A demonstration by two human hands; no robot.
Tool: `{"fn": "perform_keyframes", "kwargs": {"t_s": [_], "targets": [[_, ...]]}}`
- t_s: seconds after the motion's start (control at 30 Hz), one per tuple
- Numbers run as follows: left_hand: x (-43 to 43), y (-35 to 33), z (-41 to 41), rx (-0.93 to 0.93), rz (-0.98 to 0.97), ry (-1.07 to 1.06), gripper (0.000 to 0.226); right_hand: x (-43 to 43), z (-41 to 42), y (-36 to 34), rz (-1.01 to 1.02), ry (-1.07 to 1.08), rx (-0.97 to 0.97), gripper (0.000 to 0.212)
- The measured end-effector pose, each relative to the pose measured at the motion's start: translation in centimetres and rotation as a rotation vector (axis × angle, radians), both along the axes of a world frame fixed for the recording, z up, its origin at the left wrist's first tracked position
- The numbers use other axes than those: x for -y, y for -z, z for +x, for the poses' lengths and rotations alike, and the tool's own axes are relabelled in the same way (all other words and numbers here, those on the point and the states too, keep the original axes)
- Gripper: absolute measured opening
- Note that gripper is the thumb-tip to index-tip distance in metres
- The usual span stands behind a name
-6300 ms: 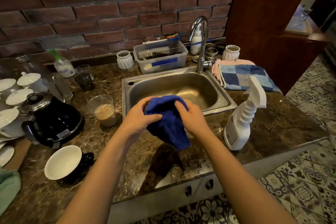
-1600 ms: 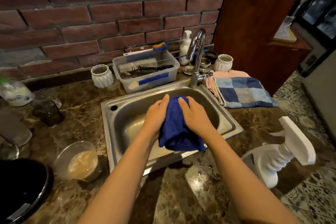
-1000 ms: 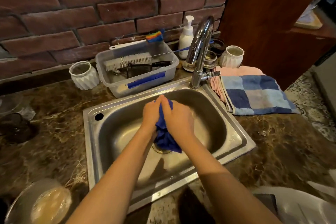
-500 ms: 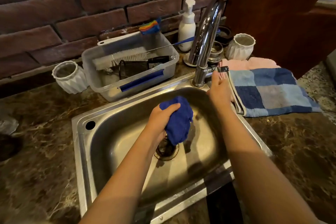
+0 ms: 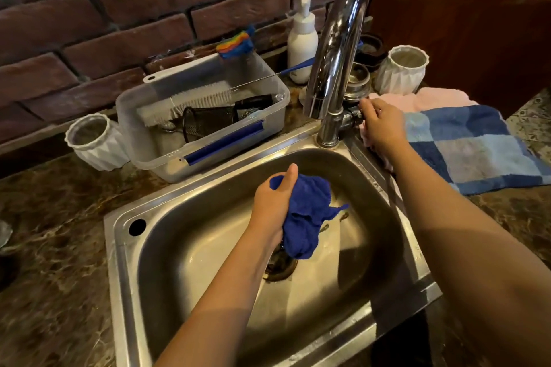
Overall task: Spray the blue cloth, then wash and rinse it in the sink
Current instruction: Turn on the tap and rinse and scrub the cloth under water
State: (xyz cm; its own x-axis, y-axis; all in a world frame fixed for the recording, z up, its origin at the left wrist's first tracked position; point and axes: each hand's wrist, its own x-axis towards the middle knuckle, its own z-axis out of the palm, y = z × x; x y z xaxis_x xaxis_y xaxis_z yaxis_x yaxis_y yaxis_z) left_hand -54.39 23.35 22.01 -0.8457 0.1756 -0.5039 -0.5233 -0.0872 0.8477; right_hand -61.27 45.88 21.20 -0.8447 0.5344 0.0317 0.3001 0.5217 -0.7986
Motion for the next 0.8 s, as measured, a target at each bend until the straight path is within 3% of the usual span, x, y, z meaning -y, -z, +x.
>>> {"fn": "perform_keyframes", "kwargs": {"t_s": [0.37, 0.53, 0.67, 0.8], "targets": [[-0.4, 1.2, -0.2, -0.014, 0.030, -0.019, 0.021, -0.8, 0.0, 0.7, -0.114, -0.013, -0.027, 0.051], [-0.6, 1.9, -0.1, -0.013, 0.020, -0.001, 0.024, -0.5, 0.1, 0.4, -0.139, -0.012, -0.067, 0.039], [-0.7, 2.6, 0.0, 0.003, -0.007, 0.024, 0.025, -1.4, -0.3, 1.4, -0.152, -0.041, -0.061, 0.067], [-1.1, 3.1, -0.2, 0.039, -0.032, 0.051, 0.023, -0.8, 0.1, 0.6, -0.160, -0.028, -0.053, 0.052]]}}
